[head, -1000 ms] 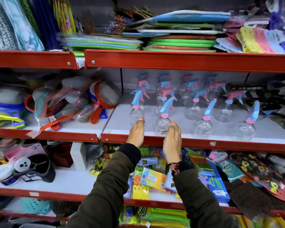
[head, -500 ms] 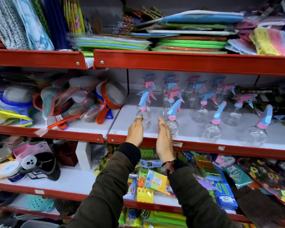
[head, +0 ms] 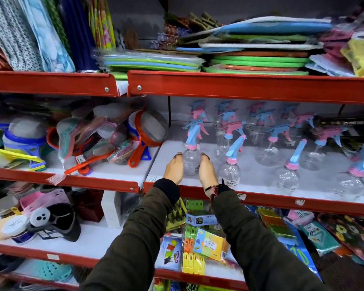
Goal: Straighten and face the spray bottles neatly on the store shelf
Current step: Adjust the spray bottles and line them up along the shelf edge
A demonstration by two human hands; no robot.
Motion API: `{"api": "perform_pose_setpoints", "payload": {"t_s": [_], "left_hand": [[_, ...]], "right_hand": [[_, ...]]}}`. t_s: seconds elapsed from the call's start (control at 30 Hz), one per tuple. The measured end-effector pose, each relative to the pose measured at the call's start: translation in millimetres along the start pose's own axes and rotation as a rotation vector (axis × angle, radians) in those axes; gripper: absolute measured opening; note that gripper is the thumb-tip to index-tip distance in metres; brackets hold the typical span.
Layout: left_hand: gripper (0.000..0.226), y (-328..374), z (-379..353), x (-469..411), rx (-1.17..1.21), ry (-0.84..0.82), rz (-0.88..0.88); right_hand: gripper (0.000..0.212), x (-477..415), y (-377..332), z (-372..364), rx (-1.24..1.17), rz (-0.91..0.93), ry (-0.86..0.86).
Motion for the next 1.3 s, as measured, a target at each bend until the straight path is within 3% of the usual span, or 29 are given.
{"api": "perform_pose_setpoints", "payload": {"t_s": [0.3,0.57,0.77,0.97,1.1,1.3], "left_hand": [[0.030,-11.8,18.3,8.3,0.015,0.020,-0.042],[0.050,-14.2,19.2,20.1,0.024,-0.007,-0.013],[0.036,-12.9,16.6,31.2,0.017,-0.031,-0.024],[0.051,-19.6,18.7,40.7,0.087,0.134,-0.041],[0.048,-15.6,11.9,44.9,0.032,0.131,-0.064],[0.051,-13.1,10.2,30.9,0.029,0.130,-0.037]], "right_hand": [[0.044,15.7,12.2,-6.7,-0.114,-0.037,-0.060],[0.039,35.6,6.8,0.9,0.028,0.013,-0.065],[0.044,46.3,5.9,5.0,0.129,0.052,-0.086],[0.040,41.1,2.4,11.7,0.068,0.045,-0.047],[0.033,39.1,5.3,10.2,0.162,0.073,-0.103],[0.037,46.4,14.5,13.0,0.071,0.016,-0.147]]}}
Point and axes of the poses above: each hand's wrist, its own x-axis away from the middle knuckle, its own z-axis out of the back of the hand, y = z × x, the point moved 4 cm from there along -x, towards the middle knuckle, and after that the axes turned 7 degrees about z, right-handed, at the moved point
